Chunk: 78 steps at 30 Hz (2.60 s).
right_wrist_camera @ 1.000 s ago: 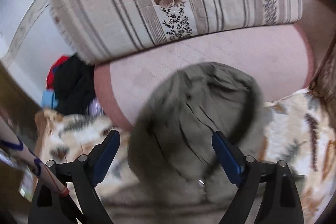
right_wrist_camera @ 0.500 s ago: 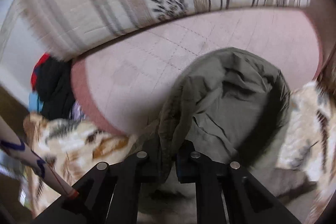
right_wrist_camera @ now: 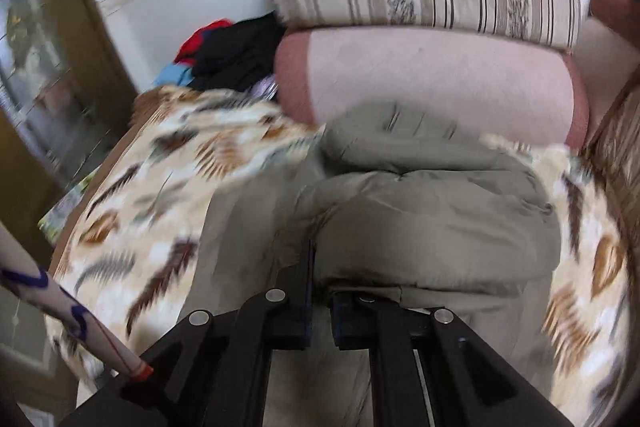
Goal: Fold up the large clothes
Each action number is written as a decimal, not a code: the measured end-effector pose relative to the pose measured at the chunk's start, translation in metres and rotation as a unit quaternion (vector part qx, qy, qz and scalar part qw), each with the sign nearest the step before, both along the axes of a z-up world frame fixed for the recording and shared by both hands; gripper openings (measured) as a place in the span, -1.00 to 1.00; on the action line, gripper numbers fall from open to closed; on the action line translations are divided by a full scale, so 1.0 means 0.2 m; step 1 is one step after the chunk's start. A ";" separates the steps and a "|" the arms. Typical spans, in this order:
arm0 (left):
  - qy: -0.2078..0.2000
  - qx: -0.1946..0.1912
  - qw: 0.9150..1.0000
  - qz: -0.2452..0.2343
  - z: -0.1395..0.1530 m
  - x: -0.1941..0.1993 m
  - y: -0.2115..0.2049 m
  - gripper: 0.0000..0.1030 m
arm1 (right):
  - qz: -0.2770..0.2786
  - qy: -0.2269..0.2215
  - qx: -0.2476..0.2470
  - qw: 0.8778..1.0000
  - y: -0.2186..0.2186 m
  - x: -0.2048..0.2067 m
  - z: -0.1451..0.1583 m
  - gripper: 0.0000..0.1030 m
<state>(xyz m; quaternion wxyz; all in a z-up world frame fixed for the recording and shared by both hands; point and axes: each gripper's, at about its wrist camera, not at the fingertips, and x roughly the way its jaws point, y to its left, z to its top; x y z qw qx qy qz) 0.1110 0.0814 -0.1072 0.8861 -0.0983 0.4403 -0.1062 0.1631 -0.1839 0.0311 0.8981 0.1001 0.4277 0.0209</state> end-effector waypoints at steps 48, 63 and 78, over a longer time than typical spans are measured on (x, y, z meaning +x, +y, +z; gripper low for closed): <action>-0.055 0.072 0.995 0.032 0.42 -0.38 0.01 0.88 | -0.045 -0.025 -0.099 0.994 -0.17 0.11 -0.19 0.04; -0.047 0.107 0.992 0.057 0.40 -0.39 0.11 0.88 | -0.005 0.059 -0.034 0.998 -0.11 0.12 -0.39 0.28; 0.015 0.054 0.998 0.027 0.31 -0.28 0.26 0.88 | -0.121 0.092 -0.007 0.988 -1.06 -1.05 -0.31 0.72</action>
